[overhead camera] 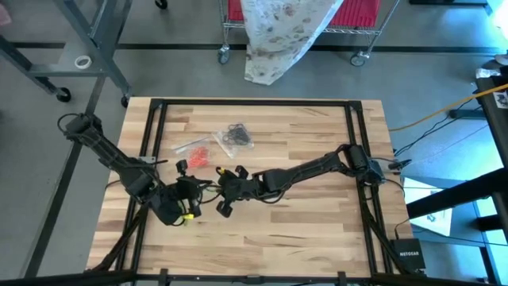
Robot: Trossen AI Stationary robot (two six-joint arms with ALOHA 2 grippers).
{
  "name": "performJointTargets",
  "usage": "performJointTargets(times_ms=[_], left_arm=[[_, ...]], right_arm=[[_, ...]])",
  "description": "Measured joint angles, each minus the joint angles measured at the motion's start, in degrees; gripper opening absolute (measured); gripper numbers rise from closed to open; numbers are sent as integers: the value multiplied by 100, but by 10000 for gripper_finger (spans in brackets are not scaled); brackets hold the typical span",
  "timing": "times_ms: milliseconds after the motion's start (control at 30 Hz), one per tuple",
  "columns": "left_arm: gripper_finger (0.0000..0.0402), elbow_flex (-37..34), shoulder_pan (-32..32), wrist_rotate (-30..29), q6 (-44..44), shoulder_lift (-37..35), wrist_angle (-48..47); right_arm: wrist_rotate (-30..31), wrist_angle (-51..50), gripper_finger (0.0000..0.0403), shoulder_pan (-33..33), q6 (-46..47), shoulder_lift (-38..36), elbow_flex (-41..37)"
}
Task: Sort rubber bands
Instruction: Put the green rubber band into the transparent zip bag
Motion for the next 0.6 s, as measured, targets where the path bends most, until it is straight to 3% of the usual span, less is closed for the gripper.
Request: performJointTargets(times_ms=[333, 600], left_arm=[[1, -447, -92, -255, -78, 94, 243], [5, -445, -97, 624, 226, 90, 206]], right_arm=[[-19, 4, 0, -9, -2, 0, 12], [-74, 0, 0, -45, -7, 0, 12]])
